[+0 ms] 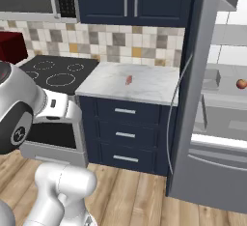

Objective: Open the fridge, remove the peach, squash, and steak, and place them on any counter.

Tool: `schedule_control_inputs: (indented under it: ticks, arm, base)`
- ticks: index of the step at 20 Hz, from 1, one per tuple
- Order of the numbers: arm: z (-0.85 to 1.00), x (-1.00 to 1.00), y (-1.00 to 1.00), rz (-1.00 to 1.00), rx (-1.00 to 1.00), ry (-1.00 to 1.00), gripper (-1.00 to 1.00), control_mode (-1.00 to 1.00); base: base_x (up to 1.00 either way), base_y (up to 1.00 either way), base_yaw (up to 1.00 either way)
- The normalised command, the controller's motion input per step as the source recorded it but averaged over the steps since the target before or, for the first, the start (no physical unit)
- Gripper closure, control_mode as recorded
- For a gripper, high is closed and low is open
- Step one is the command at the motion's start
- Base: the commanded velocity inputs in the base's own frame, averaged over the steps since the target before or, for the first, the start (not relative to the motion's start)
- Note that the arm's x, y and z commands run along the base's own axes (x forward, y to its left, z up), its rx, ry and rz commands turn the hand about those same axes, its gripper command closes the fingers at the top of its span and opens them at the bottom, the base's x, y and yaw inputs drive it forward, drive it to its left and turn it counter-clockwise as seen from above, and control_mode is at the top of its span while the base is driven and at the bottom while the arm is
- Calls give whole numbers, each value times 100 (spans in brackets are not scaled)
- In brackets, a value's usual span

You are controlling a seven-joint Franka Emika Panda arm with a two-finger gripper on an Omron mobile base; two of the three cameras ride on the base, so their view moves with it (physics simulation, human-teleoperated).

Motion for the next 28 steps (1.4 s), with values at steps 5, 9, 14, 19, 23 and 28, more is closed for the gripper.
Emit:
schedule_control_inputs:
  ticks: [5,9,14,19,23,28]
  arm:
    - [0,0,0,0,0,0,-100,100]
    - [0,0,0,0,0,0,-100,100]
    - [0,0,0,0,0,0,-100,100]
    - [0,0,0,0,0,0,-100,100]
    - [0,0,0,0,0,0,-100,100]
    - [0,0,0,0,0,0,-100,100]
  base:
    - [-75,-93,-6]
    - [-46,-100,-6]
    - [-4,-100,0]
    - [22,-100,-3]
    - [48,-89,-5]
    - [90,-10,0]
